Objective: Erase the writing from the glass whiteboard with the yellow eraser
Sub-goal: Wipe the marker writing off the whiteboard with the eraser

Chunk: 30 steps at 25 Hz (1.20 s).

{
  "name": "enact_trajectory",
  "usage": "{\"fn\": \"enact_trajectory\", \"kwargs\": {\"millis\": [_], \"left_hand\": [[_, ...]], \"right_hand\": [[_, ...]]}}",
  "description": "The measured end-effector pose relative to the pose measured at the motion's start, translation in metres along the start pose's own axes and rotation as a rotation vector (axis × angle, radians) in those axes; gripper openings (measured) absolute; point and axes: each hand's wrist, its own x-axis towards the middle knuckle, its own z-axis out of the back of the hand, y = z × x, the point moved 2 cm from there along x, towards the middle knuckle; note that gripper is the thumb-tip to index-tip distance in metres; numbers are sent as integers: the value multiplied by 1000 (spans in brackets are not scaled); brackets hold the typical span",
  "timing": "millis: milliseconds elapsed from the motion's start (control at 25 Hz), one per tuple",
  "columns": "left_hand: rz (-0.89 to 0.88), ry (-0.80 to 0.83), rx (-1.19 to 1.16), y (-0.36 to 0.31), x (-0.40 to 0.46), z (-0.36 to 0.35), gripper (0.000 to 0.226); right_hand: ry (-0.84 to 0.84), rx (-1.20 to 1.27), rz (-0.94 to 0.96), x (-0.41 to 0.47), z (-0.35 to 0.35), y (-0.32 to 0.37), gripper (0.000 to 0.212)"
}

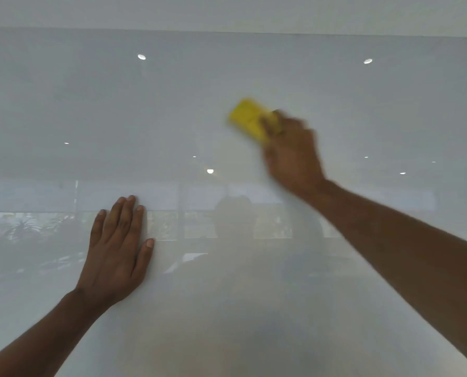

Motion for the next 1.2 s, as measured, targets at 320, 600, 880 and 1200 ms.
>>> {"fn": "enact_trajectory", "kwargs": {"millis": [320, 600, 880, 1200], "left_hand": [[8, -32, 8, 52, -11, 8, 67], [52, -89, -71, 66, -15, 9, 62], [73, -36, -97, 64, -18, 9, 61], [27, -54, -96, 67, -28, 4, 57]], "right_hand": [[14, -59, -380, 94, 5, 34, 61], [54, 140, 386, -48, -22, 172, 52], [299, 320, 394, -354, -22, 239, 44], [285, 378, 300, -269, -15, 215, 26]]}}
